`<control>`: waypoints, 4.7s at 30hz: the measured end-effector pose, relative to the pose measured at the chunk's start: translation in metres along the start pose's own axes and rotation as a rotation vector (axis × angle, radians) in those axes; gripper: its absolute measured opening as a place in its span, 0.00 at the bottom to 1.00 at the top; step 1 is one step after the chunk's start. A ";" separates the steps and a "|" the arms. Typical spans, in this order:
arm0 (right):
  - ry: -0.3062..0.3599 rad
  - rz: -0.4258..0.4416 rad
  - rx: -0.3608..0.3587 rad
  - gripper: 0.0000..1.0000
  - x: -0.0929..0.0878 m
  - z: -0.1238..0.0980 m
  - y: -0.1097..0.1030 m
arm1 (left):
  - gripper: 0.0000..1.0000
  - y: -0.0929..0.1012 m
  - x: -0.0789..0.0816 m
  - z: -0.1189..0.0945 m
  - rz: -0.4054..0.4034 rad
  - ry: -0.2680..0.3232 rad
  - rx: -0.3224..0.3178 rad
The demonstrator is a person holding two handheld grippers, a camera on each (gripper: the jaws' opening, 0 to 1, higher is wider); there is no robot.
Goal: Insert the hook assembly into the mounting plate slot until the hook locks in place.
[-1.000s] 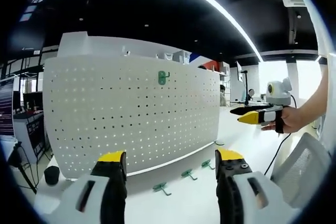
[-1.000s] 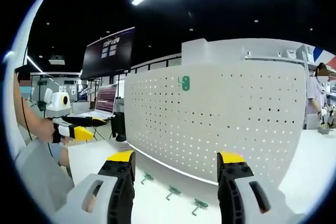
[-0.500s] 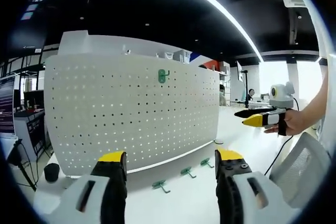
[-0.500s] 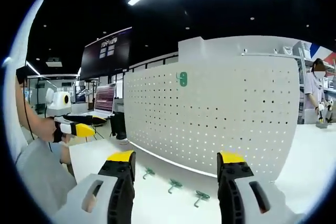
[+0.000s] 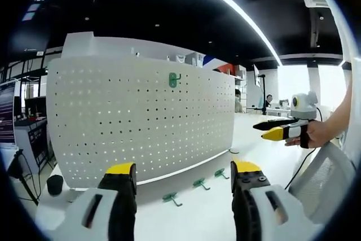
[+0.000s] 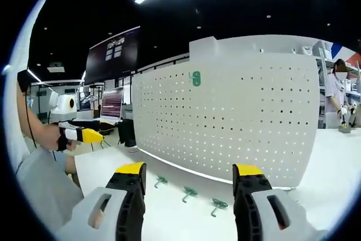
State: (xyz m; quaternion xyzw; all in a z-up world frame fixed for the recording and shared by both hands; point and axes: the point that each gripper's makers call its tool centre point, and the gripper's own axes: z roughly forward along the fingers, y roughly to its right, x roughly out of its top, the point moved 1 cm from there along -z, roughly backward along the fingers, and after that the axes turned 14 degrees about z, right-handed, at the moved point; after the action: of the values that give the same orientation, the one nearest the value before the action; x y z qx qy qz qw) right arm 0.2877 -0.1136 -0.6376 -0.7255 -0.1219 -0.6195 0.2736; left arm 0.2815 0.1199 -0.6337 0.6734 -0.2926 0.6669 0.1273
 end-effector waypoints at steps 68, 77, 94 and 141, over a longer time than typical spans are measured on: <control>0.008 0.019 -0.013 0.59 0.000 -0.001 0.005 | 0.68 0.010 -0.060 0.061 0.225 -0.278 -0.459; 0.008 0.019 -0.014 0.59 0.000 -0.001 0.005 | 0.68 0.008 -0.072 0.065 0.287 -0.324 -0.525; 0.009 0.028 -0.025 0.58 0.000 -0.001 0.008 | 0.68 0.005 -0.089 0.079 0.323 -0.399 -0.616; -0.007 0.039 -0.036 0.57 -0.004 -0.002 0.011 | 0.67 0.003 -0.142 0.108 0.507 -0.610 -0.870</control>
State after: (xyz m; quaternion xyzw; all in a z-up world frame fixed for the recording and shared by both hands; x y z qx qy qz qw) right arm 0.2909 -0.1237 -0.6440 -0.7349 -0.0975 -0.6135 0.2723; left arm 0.3774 0.0883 -0.7805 0.6298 -0.7146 0.2713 0.1383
